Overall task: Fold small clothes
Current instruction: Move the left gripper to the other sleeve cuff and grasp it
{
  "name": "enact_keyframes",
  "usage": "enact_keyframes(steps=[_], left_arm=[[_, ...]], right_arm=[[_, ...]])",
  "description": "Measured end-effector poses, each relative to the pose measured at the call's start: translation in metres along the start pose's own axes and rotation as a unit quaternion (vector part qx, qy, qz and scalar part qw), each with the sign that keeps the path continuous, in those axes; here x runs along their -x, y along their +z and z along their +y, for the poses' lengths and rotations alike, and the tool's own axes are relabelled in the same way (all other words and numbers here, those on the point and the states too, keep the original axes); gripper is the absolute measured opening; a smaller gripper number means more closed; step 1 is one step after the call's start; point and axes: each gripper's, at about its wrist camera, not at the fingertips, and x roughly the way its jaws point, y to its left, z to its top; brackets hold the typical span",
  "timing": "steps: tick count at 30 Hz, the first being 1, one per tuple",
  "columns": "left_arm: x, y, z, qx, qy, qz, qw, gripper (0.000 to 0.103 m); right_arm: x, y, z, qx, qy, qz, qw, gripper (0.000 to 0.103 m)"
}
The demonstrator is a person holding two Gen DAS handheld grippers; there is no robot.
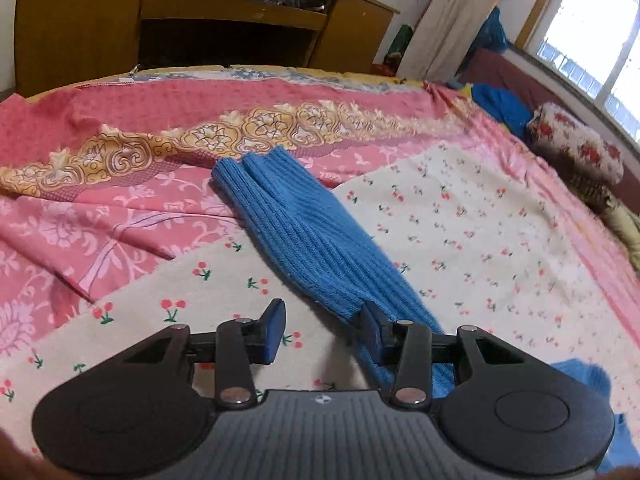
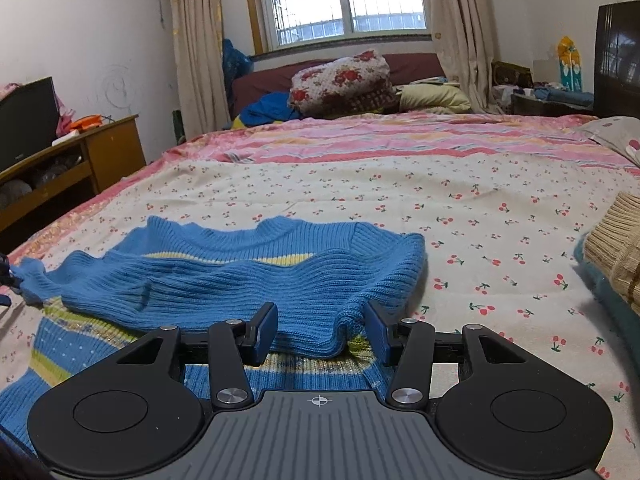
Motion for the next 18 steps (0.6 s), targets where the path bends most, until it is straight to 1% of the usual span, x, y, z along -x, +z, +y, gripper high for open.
enact_keyframes(steps=[2,5,6,11,16,17,18], left_arm=[[0.003,0.000,0.000,0.005,-0.005,-0.009,0.9999,0.048],[0.008,0.003,0.005,0.027,-0.014,-0.025,0.9992,0.048],[0.009,0.005,0.006,0.032,-0.016,-0.028,0.9990,0.051],[-0.005,0.010,0.002,0.030,0.002,-0.016,0.9994,0.052],[-0.017,0.008,0.005,0.061,0.007,-0.006,0.9981,0.051],[-0.018,0.008,0.004,0.057,0.009,-0.009,0.9983,0.046],[-0.018,0.009,0.001,0.048,0.011,-0.012,0.9987,0.035]], right_arm=[[0.000,0.000,-0.001,-0.003,0.000,0.000,1.000,0.048],[0.000,0.000,-0.002,-0.007,0.002,0.000,1.000,0.048],[0.000,0.000,-0.003,-0.008,0.002,0.000,1.000,0.048],[-0.001,0.000,-0.002,-0.007,0.001,0.002,1.000,0.048],[-0.001,-0.001,-0.002,-0.008,0.001,0.001,1.000,0.048],[-0.001,-0.001,-0.002,-0.009,0.001,0.001,1.000,0.048],[-0.001,-0.001,-0.002,-0.010,0.002,0.001,1.000,0.048]])
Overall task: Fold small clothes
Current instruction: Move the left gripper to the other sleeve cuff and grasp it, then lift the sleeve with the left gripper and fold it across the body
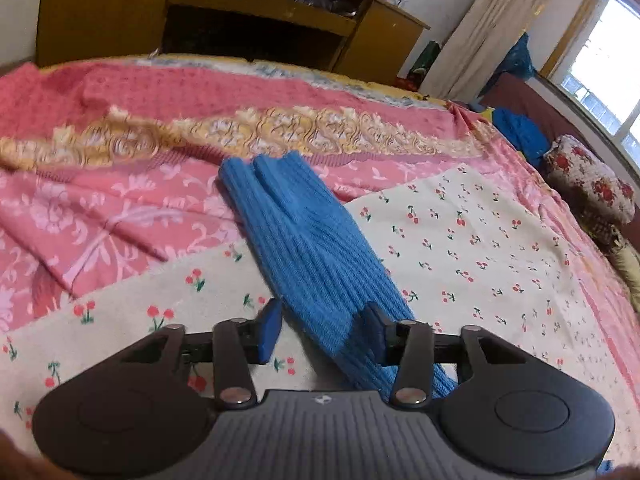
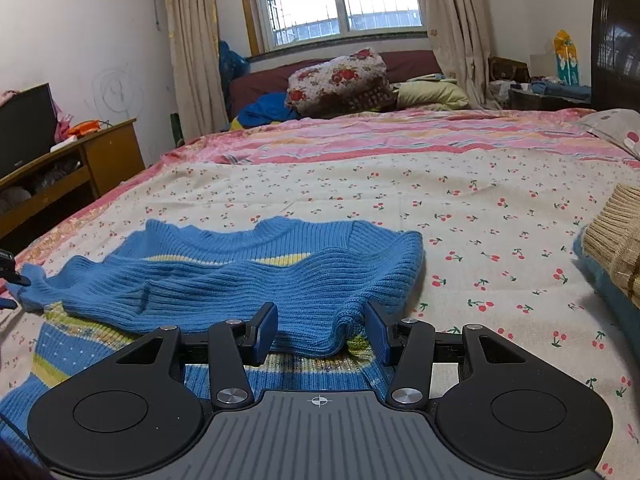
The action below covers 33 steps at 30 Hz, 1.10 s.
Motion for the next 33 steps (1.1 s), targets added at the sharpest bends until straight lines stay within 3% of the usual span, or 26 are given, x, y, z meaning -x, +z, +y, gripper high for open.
enact_keyframes(steps=[3,7,10,12,15,16,18,20,23,27,29,33], left_arm=[[0.002,0.004,-0.009,-0.024,0.001,-0.005,0.9997,0.015],[0.023,0.007,-0.027,-0.058,-0.028,-0.027,0.9976,0.011],[0.045,0.003,-0.047,-0.082,-0.094,-0.020,0.9920,0.011],[0.065,-0.005,-0.066,-0.112,-0.144,-0.016,0.9832,0.011],[0.097,-0.023,-0.100,-0.156,-0.229,0.001,0.9609,0.011],[0.107,-0.029,-0.109,-0.174,-0.246,0.004,0.9534,0.011],[0.119,-0.036,-0.117,-0.195,-0.250,-0.001,0.9484,0.012],[0.122,-0.034,-0.110,-0.187,-0.239,-0.008,0.9528,0.012],[0.109,-0.021,-0.082,-0.155,-0.179,-0.013,0.9715,0.012],[0.080,-0.001,-0.034,-0.103,-0.102,-0.014,0.9893,0.013],[0.063,0.005,-0.010,-0.063,-0.077,-0.010,0.9950,0.014],[0.034,0.011,0.021,0.027,-0.079,0.014,0.9964,0.017]], right_arm=[[0.001,0.001,0.000,-0.004,0.001,-0.004,1.000,0.048],[0.004,0.004,-0.003,-0.011,0.002,-0.009,1.000,0.048],[0.007,0.006,-0.004,-0.018,0.004,-0.012,1.000,0.048],[0.009,0.008,-0.005,-0.024,0.007,-0.015,1.000,0.048],[0.014,0.011,-0.007,-0.028,0.011,-0.022,0.999,0.048],[0.016,0.011,-0.007,-0.028,0.012,-0.025,0.999,0.048],[0.018,0.012,-0.008,-0.030,0.013,-0.027,0.999,0.048],[0.018,0.014,-0.009,-0.033,0.018,-0.024,0.999,0.048],[0.021,0.014,-0.007,-0.030,0.025,-0.025,0.999,0.048],[0.022,0.013,-0.002,-0.025,0.032,-0.026,0.999,0.048],[0.020,0.011,0.001,-0.021,0.033,-0.022,0.999,0.048],[0.011,0.005,0.007,-0.014,0.035,-0.005,0.999,0.048]])
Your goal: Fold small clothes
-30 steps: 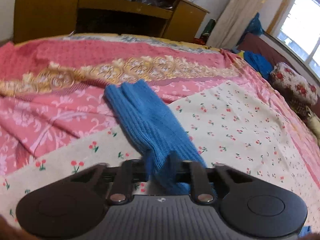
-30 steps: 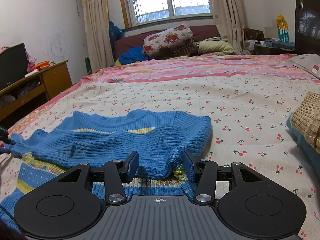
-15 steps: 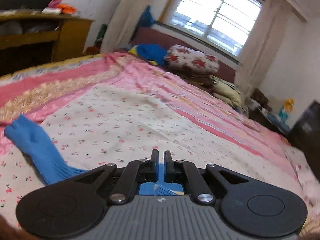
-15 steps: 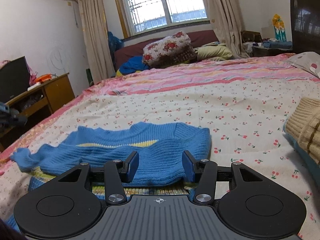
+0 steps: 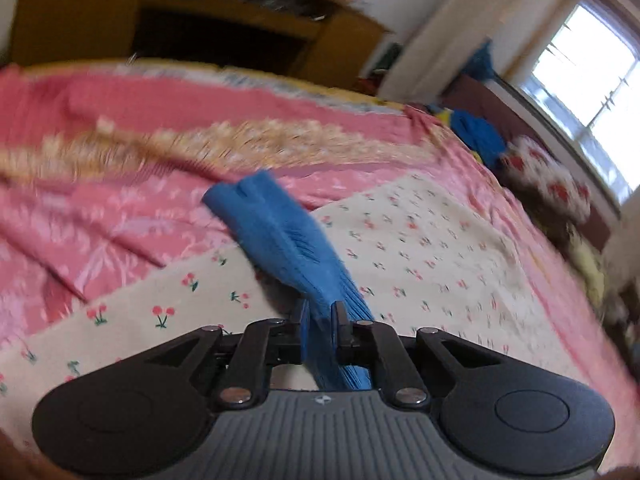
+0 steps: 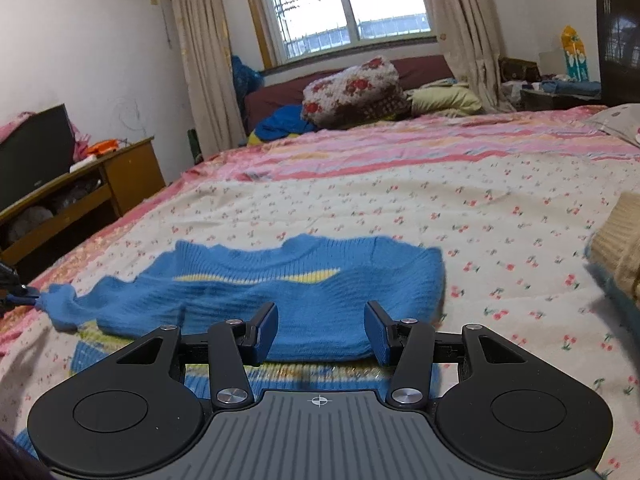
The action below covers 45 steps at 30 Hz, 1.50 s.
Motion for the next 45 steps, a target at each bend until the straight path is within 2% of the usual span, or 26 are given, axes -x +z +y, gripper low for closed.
enact_keyframes(steps=[1,4,8,10,17,20,22,23,24,27,29,31,32,34,35,37,39,41,45], left_arm=[[-0.004,0.001,0.003,0.012,-0.005,0.000,0.9999,0.017],[-0.014,0.001,-0.002,0.023,-0.014,-0.004,0.9996,0.032],[-0.025,0.000,-0.012,0.017,-0.002,-0.005,0.9998,0.044],[-0.029,-0.001,-0.012,0.015,0.015,-0.001,0.9998,0.044],[-0.030,-0.003,-0.005,0.027,0.041,-0.008,0.9988,0.044],[-0.042,0.003,-0.009,0.032,0.046,-0.009,0.9984,0.041],[-0.045,0.006,-0.014,0.028,0.035,0.000,0.9990,0.018],[-0.044,0.007,-0.018,0.023,0.027,0.009,0.9994,0.012],[-0.040,0.007,-0.022,0.017,0.014,0.009,0.9997,0.012],[-0.020,0.001,-0.045,-0.009,-0.058,0.022,0.9980,0.012],[-0.002,-0.009,-0.071,-0.033,-0.125,0.046,0.9906,0.012],[0.016,-0.025,-0.102,-0.063,-0.197,0.072,0.9758,0.012],[0.026,-0.037,-0.119,-0.084,-0.233,0.090,0.9647,0.012],[0.044,-0.067,-0.155,-0.149,-0.289,0.130,0.9368,0.012],[0.053,-0.086,-0.172,-0.197,-0.301,0.139,0.9227,0.012],[0.067,-0.122,-0.197,-0.283,-0.303,0.143,0.8987,0.014],[0.071,-0.151,-0.207,-0.342,-0.285,0.147,0.8831,0.021],[0.069,-0.168,-0.203,-0.365,-0.261,0.156,0.8800,0.022],[0.068,-0.173,-0.180,-0.361,-0.227,0.162,0.8900,0.023]], right_arm=[[-0.002,-0.002,0.002,0.003,0.000,0.004,1.000,0.048],[-0.007,-0.007,0.007,0.010,0.003,0.015,1.000,0.048],[-0.009,-0.009,0.007,0.012,0.003,0.019,1.000,0.048],[-0.008,-0.008,0.005,0.007,0.004,0.018,1.000,0.047],[-0.006,-0.005,0.000,-0.009,0.010,0.020,1.000,0.047],[-0.007,-0.006,0.002,-0.005,0.007,0.023,1.000,0.047],[-0.007,-0.006,0.002,-0.002,0.006,0.020,1.000,0.047],[-0.007,-0.005,0.002,-0.003,0.006,0.018,1.000,0.047],[-0.007,-0.005,0.001,-0.004,0.006,0.018,1.000,0.047],[-0.005,-0.003,-0.001,-0.011,0.007,0.015,1.000,0.047],[-0.003,-0.002,-0.003,-0.018,0.008,0.013,1.000,0.047],[-0.002,0.000,-0.005,-0.026,0.010,0.012,1.000,0.047],[-0.002,0.000,-0.006,-0.029,0.010,0.011,0.999,0.047],[-0.001,0.001,-0.008,-0.034,0.008,0.010,0.999,0.047],[-0.001,0.001,-0.009,-0.035,0.006,0.010,0.999,0.047],[0.000,0.002,-0.011,-0.037,0.002,0.010,0.999,0.047],[0.000,0.003,-0.014,-0.039,-0.002,0.010,0.999,0.047],[0.002,0.005,-0.017,-0.046,-0.002,0.010,0.999,0.047],[0.003,0.009,-0.023,-0.059,0.006,0.012,0.998,0.047]])
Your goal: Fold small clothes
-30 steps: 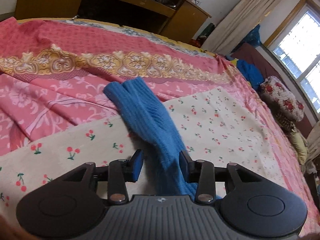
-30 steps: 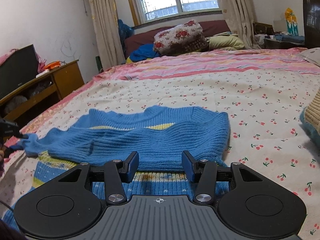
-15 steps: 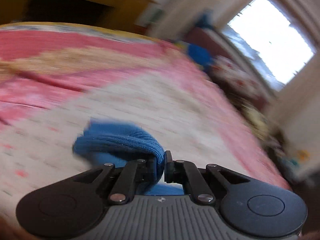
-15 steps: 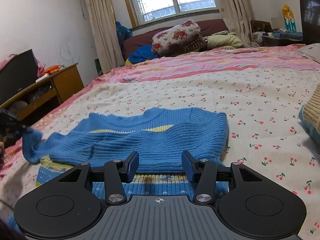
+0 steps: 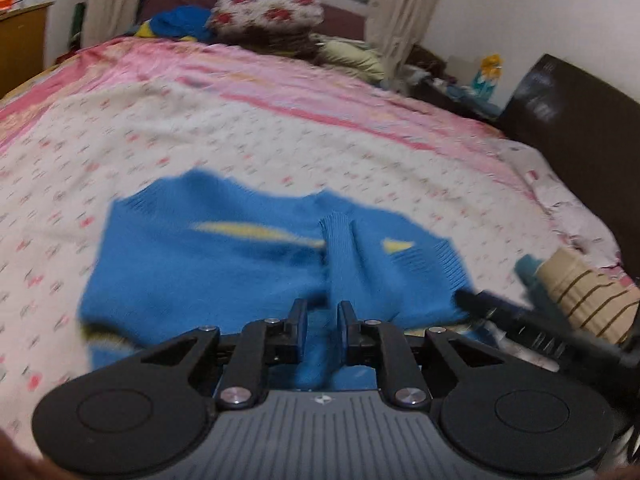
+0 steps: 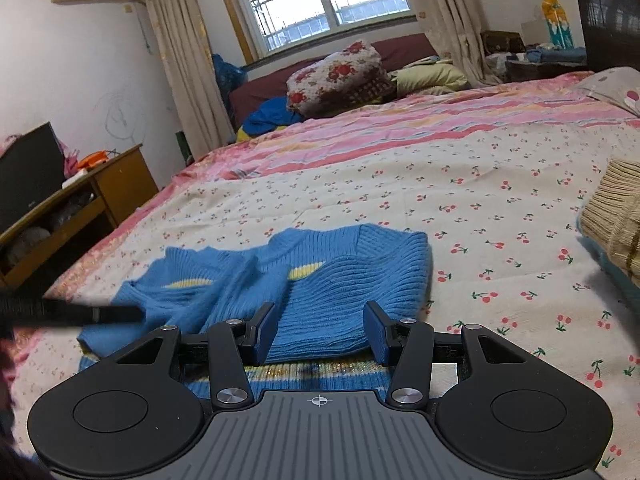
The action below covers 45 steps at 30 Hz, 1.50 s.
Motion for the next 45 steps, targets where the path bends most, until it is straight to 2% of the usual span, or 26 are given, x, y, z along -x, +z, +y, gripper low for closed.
enact_keyframes(steps=[6,10,12,16,19,22,24,28,31,32,34,35,39,42,45], left_arm=[[0.024,-0.021,0.024,-0.005,0.030,-0.025,0.9992,0.026],[0.024,-0.032,0.041,0.008,0.024,-0.040,0.9989,0.027],[0.021,-0.035,0.046,0.005,0.029,-0.044,0.9986,0.027],[0.023,-0.042,0.058,0.008,0.030,-0.058,0.9978,0.027],[0.022,-0.050,0.063,-0.005,0.037,-0.053,0.9979,0.028],[0.020,-0.057,0.067,-0.018,0.035,-0.039,0.9985,0.028],[0.022,-0.058,0.069,-0.013,0.021,-0.037,0.9990,0.028],[0.027,-0.058,0.072,-0.010,0.000,-0.039,0.9992,0.031],[0.031,-0.059,0.074,-0.007,-0.008,-0.041,0.9991,0.032],[0.032,-0.059,0.074,-0.005,-0.009,-0.042,0.9990,0.033],[0.035,-0.058,0.075,-0.003,-0.013,-0.047,0.9988,0.033],[0.037,-0.057,0.075,-0.002,-0.014,-0.051,0.9986,0.033],[0.042,-0.055,0.077,0.004,-0.018,-0.064,0.9978,0.034],[0.045,-0.055,0.078,0.013,-0.021,-0.072,0.9971,0.034],[0.046,-0.055,0.078,0.017,-0.025,-0.078,0.9965,0.035]], right_arm=[[-0.008,0.000,-0.001,-0.043,0.036,0.044,0.997,0.048],[-0.009,0.009,0.012,-0.065,0.040,0.053,0.996,0.048],[-0.010,0.013,0.027,-0.056,0.040,0.055,0.996,0.048],[-0.023,0.023,0.063,-0.009,0.023,0.054,0.998,0.048],[-0.039,0.032,0.086,0.014,0.017,0.063,0.998,0.048],[-0.060,0.034,0.108,0.042,-0.002,0.093,0.995,0.046],[-0.073,0.031,0.114,0.042,-0.033,0.113,0.992,0.046],[-0.094,0.026,0.117,0.037,-0.063,0.145,0.987,0.046],[-0.106,0.024,0.115,0.060,-0.080,0.163,0.982,0.037],[-0.108,0.026,0.112,0.056,-0.084,0.166,0.981,0.032],[-0.108,0.032,0.104,0.029,-0.084,0.170,0.981,0.014],[-0.106,0.036,0.099,0.014,-0.080,0.171,0.982,0.013],[-0.084,0.058,0.092,-0.037,-0.031,0.140,0.989,0.010],[-0.050,0.082,0.100,-0.050,0.028,0.067,0.996,0.010],[-0.012,0.096,0.103,-0.055,0.085,-0.012,0.995,0.010]])
